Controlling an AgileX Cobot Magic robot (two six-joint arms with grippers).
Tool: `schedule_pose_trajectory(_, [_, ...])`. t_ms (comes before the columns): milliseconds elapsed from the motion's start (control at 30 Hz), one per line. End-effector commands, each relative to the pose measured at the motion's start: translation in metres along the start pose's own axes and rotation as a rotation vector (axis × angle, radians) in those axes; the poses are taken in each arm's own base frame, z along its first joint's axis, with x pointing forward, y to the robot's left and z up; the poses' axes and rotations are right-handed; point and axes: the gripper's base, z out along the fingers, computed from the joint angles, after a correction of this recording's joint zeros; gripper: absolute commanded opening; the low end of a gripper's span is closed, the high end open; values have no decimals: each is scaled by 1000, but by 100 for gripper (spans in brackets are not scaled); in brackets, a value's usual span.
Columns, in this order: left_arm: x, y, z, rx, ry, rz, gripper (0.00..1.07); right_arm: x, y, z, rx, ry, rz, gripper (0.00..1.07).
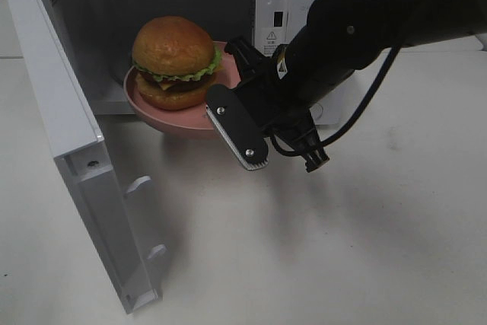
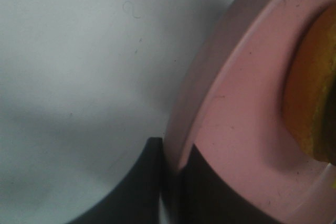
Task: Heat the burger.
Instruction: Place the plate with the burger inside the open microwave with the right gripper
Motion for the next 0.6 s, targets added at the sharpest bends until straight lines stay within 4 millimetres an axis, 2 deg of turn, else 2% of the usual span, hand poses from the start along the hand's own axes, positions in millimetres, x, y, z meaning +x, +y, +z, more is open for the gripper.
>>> schedule_pose_trajectory(33, [1, 0, -1, 1, -12, -3, 100, -2, -15, -5, 91, -10, 11, 0])
schedule_pose_trajectory(467, [1, 0, -1, 1, -12, -3, 100, -2, -37, 17, 54, -2, 62, 0])
schedule_pose_trajectory(600, [1, 0, -1, 1, -12, -3, 100, -2, -49, 25, 65, -1, 124, 0])
